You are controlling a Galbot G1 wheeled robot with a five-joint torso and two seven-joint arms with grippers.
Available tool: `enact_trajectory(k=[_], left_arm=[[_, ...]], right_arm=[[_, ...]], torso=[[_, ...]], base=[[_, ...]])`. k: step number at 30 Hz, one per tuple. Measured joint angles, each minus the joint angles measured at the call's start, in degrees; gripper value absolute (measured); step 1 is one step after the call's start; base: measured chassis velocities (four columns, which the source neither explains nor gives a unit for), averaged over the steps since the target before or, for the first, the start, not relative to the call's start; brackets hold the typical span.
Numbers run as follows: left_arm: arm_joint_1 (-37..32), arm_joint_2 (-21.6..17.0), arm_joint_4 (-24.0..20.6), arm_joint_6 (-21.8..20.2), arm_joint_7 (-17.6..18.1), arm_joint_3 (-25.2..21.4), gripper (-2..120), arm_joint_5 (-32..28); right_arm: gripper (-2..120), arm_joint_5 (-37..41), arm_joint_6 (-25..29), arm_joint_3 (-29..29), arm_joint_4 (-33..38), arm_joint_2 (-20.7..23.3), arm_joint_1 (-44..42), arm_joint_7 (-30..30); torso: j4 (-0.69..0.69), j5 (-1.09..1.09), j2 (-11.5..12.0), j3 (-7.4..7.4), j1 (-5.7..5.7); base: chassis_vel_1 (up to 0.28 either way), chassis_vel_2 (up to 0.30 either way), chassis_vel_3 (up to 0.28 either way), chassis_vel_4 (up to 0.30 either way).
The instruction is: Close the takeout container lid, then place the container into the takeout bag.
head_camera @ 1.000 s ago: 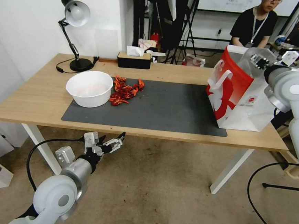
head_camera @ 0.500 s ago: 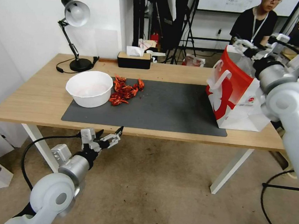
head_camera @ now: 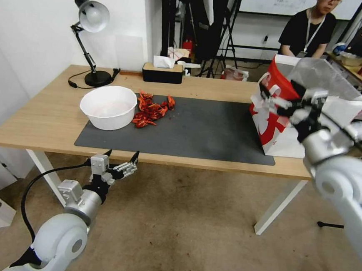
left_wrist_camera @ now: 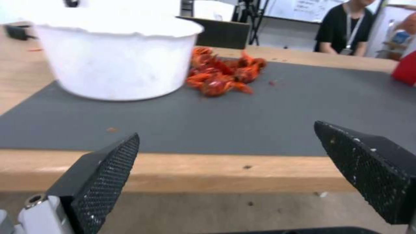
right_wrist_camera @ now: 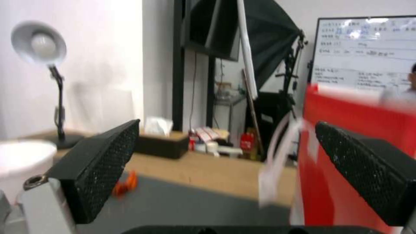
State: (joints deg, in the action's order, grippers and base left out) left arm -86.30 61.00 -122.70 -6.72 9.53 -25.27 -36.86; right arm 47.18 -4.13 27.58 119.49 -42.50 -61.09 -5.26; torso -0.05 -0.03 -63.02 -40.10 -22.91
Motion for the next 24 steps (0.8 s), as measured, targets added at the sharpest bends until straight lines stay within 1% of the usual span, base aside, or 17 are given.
enact_trajectory(k=[1, 2, 3, 5, 6, 7, 8, 9, 10, 11, 12, 14, 16, 18, 24], left_arm=[[0.0, 0.0, 0.0, 0.0, 0.0, 0.0, 100, 0.0], [-0.8, 0.2, 0.1, 0.7, 0.3, -0.4, 100, 1.3], [-1.5, 0.4, 0.2, 1.1, 0.5, -0.9, 100, 1.8], [-1.7, 0.5, 0.2, 1.2, 0.7, -1.2, 100, 2.0], [-2.5, 0.9, 0.3, 2.0, 1.0, -1.8, 100, 3.0], [-3.1, 1.1, 0.3, 2.2, 0.6, -2.2, 100, 3.8], [-3.1, 1.1, 0.3, 2.2, 0.6, -2.2, 100, 3.8], [-3.7, 1.2, 0.4, 2.7, -0.1, -2.4, 100, 5.0], [-4.3, 1.5, 0.7, 3.5, -0.5, -2.5, 100, 5.9], [-4.5, 1.9, 0.8, 3.8, -0.2, -2.5, 100, 6.2], [-4.5, 1.9, 0.8, 3.8, -0.2, -2.5, 100, 6.2], [-5.1, 2.5, 1.0, 4.7, 0.5, -2.3, 100, 7.3], [-5.4, 2.8, 1.1, 5.0, 0.8, -2.2, 100, 7.7], [-6.0, 3.4, 1.5, 6.0, 1.6, -1.5, 100, 9.0], [-6.5, 4.1, 2.5, 7.7, 1.9, -0.1, 100, 9.5]], right_arm=[[100, 0.0, 0.0, 0.0, 0.0, 0.0, 0.0, 0.0], [100, -1.7, 0.8, 1.1, 0.8, -0.7, -3.1, 0.3], [100, -4.0, 1.9, 2.3, 1.6, -1.7, -6.9, 0.6], [100, -5.1, 2.4, 2.8, 1.8, -2.2, -8.5, 0.7], [100, -8.9, 4.4, 4.1, 2.6, -4.5, -14.3, 0.8], [100, -12.0, 6.1, 4.9, 3.0, -6.3, -17.7, 0.4], [100, -12.0, 6.1, 4.9, 3.0, -6.3, -17.7, 0.4], [100, -15.2, 8.4, 5.4, 3.3, -8.7, -21.2, -0.2], [100, -17.8, 10.2, 6.0, 3.6, -11.7, -24.9, -0.7], [100, -19.6, 11.9, 6.1, 3.7, -14.2, -27.9, -0.8], [100, -19.6, 11.9, 6.1, 3.7, -14.2, -27.9, -0.8], [100, -22.2, 14.5, 6.1, 3.4, -17.6, -32.6, -0.9], [100, -22.7, 15.1, 5.9, 3.3, -18.4, -33.8, -0.9], [100, -23.1, 16.0, 5.2, 3.0, -20.4, -36.4, -1.3], [100, -23.3, 16.2, 3.9, 2.0, -21.8, -37.2, -1.8]], torso=[[0.00, 0.00, 0.0, 0.00, 0.00], [0.06, 0.04, 0.0, 0.00, 0.00], [0.07, 0.04, 0.0, 0.00, 0.00], [0.07, 0.01, 0.0, 0.00, -0.01], [0.04, 0.04, 0.0, 0.00, 0.00], [0.05, 0.02, 0.0, 0.00, 0.00], [0.05, 0.02, 0.0, 0.00, 0.00], [0.04, 0.04, 0.0, 0.00, 0.00], [0.05, 0.02, 0.0, 0.00, 0.00], [0.04, 0.03, 0.0, 0.01, 0.00], [0.04, 0.03, 0.0, 0.01, 0.00], [0.04, 0.02, 0.0, 0.01, 0.00], [0.03, 0.03, 0.0, 0.00, 0.00], [0.04, 0.02, 0.0, 0.01, 0.01], [0.05, 0.02, 0.0, 0.00, -0.01]], base=[[0.000, 0.000, 0.000, 0.000], [0.000, 0.000, 0.000, 0.000], [0.000, 0.000, 0.000, 0.000], [0.000, 0.000, 0.000, 0.000], [0.000, 0.000, 0.000, 0.000], [0.000, 0.000, 0.000, 0.000], [0.000, 0.000, 0.000, 0.000], [0.000, 0.000, 0.000, 0.000], [0.000, 0.000, 0.000, 0.000], [0.000, 0.000, 0.000, 0.000], [0.000, 0.000, 0.000, 0.000], [0.000, 0.000, 0.000, 0.000], [0.000, 0.000, 0.000, 0.000], [0.000, 0.000, 0.000, 0.000], [0.000, 0.000, 0.000, 0.000]])
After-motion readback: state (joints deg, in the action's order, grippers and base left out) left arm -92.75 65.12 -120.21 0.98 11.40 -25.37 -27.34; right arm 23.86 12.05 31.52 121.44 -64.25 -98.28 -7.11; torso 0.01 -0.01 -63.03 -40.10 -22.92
